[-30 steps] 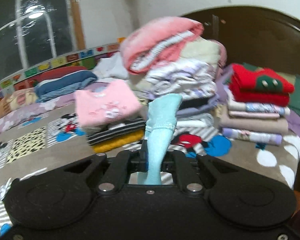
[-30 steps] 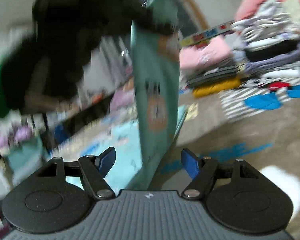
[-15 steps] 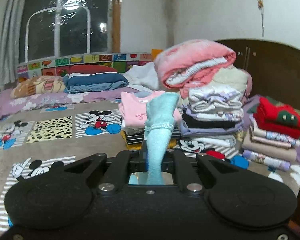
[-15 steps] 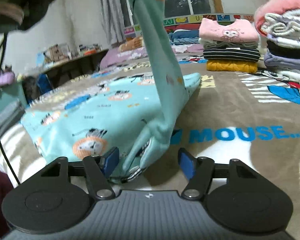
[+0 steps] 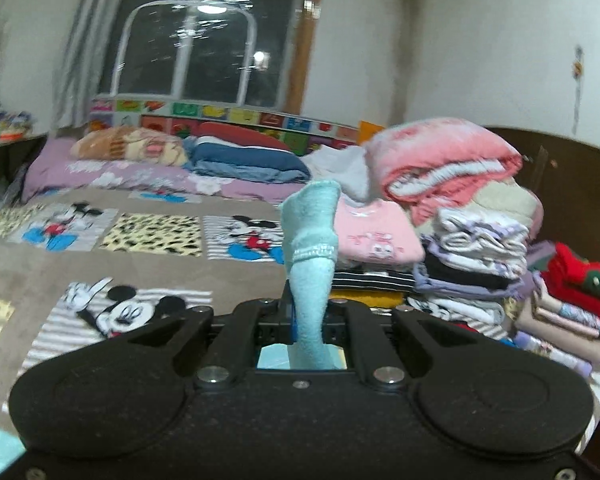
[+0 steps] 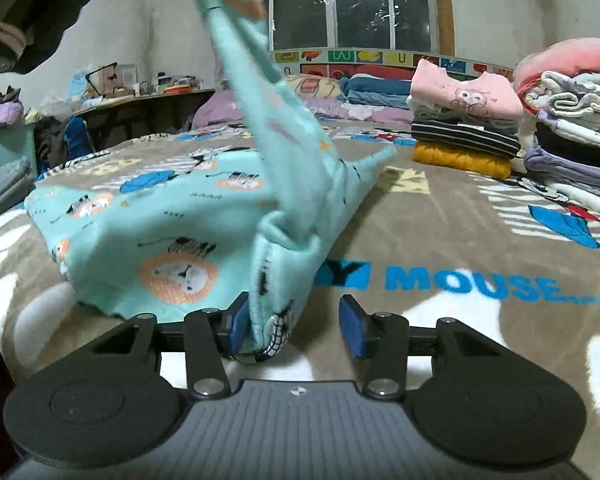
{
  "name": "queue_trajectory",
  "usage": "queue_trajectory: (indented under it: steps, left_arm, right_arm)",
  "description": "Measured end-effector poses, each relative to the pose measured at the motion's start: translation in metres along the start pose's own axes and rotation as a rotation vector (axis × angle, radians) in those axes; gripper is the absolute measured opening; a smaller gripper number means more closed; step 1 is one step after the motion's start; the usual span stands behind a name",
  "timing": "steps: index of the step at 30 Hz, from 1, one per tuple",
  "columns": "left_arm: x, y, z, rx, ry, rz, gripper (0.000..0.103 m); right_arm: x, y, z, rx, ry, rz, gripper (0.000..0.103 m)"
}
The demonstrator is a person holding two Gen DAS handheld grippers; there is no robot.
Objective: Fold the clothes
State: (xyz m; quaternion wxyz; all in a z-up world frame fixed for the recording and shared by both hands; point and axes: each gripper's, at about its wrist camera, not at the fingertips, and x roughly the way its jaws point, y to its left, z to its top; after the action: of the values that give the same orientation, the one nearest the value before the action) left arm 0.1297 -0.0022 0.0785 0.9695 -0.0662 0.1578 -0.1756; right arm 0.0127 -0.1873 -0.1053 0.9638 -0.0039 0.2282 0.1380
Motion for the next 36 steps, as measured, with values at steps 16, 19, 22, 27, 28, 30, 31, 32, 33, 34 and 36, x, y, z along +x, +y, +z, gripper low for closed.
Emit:
queue_trajectory:
  steps: [16,19,22,27,28,30,31,32,33,34,36]
  left_arm:
    - [-0.032,0.078,-0.056,-0.199,-0.036,0.004,0.002]
    - [-0.038,0.092,-0.067,-0.245,-0.053,0.012,0.002]
    - [-0.038,0.104,-0.077,-0.269,-0.045,0.013,0.002]
    - [-0.036,0.119,-0.088,-0.276,-0.02,0.018,0.002]
    - [-0.036,0.123,-0.091,-0.277,-0.015,0.019,0.002]
    - [-0.037,0.127,-0.096,-0.276,-0.003,0.025,0.002]
    - [-0.036,0.13,-0.098,-0.276,0.005,0.03,0.002]
    - [-0.035,0.132,-0.101,-0.277,0.014,0.037,0.002]
    - [-0.035,0.135,-0.103,-0.279,0.023,0.044,0.002]
    - [-0.034,0.137,-0.106,-0.283,0.034,0.047,0.002]
    - [-0.033,0.141,-0.112,-0.295,0.058,0.053,0.002]
  right_arm:
    - [-0.018,0.016,0.004,-0.095,-0.088,-0.057,0.042]
    - [-0.007,0.017,-0.003,-0.118,-0.028,-0.061,0.035]
    - [-0.007,0.023,-0.005,-0.165,-0.027,-0.07,0.031]
    - [-0.006,0.03,-0.008,-0.213,-0.027,-0.083,0.031]
    - [-0.006,0.031,-0.008,-0.227,-0.03,-0.089,0.031]
    - [-0.007,0.034,-0.009,-0.248,-0.032,-0.098,0.031]
    - [-0.007,0.036,-0.009,-0.257,-0.033,-0.102,0.031]
    - [-0.007,0.037,-0.009,-0.265,-0.034,-0.105,0.031]
    - [-0.007,0.038,-0.009,-0.272,-0.034,-0.109,0.031]
    - [-0.008,0.039,-0.009,-0.281,-0.034,-0.112,0.031]
    - [-0.008,0.042,-0.01,-0.305,-0.034,-0.119,0.031]
